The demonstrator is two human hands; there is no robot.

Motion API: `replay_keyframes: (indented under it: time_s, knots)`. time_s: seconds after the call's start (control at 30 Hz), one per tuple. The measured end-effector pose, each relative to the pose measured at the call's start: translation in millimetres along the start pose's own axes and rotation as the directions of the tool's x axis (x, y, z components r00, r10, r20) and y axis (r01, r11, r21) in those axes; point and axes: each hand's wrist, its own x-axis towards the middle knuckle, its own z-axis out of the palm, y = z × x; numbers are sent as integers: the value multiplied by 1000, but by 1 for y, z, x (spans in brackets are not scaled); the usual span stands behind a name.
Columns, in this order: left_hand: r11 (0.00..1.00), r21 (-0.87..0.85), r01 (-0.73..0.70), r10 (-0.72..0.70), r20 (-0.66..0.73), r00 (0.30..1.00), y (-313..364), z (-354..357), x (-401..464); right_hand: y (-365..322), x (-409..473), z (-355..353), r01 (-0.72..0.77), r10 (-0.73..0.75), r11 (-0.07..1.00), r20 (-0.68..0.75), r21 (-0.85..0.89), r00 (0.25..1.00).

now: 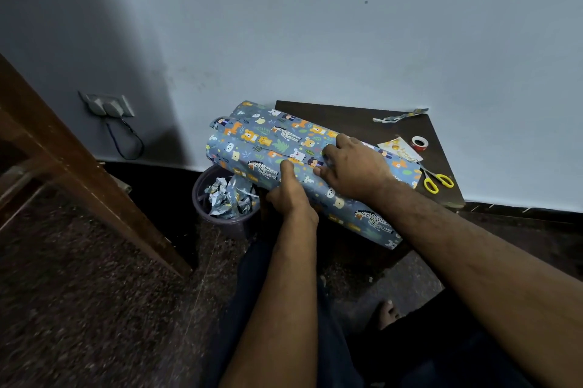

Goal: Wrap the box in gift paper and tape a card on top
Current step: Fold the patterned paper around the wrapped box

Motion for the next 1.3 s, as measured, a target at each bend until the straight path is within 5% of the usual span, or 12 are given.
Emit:
replay_keyframes:
  time_s: [0.2, 0.33, 0.5, 0.63, 1.0, 1.2, 1.3]
  knots:
    - [998, 60, 21, -19, -32, 999, 11, 2, 13, -1, -1, 0, -10, 10, 1000, 13, -11, 1000]
    - [901, 408, -149, 242, -187, 952, 16, 4, 27, 1, -1, 3, -16, 16, 1000, 15, 6, 1000]
    - [742, 570, -352, 476, -78, 876, 19, 10, 23, 1, 0, 5, -33, 33, 999, 19, 22, 999]
    - [711, 570, -413, 508, -10, 861, 6, 15, 18, -1, 0, 5, -53, 53, 998, -18, 23, 998]
    - [701, 503, -505, 585, 1, 811, -7, 26, 24, -26, -12, -14, -27, 13, 938, -42, -346, 999]
    - [646, 475, -597, 696, -47, 716, -19, 32, 25, -28, -5, -9, -46, 52, 941, 9, -337, 999]
    - [705, 379, -599, 671, -81, 737, -16, 34, 20, -30, -4, -6, -42, 47, 936, 6, -349, 999]
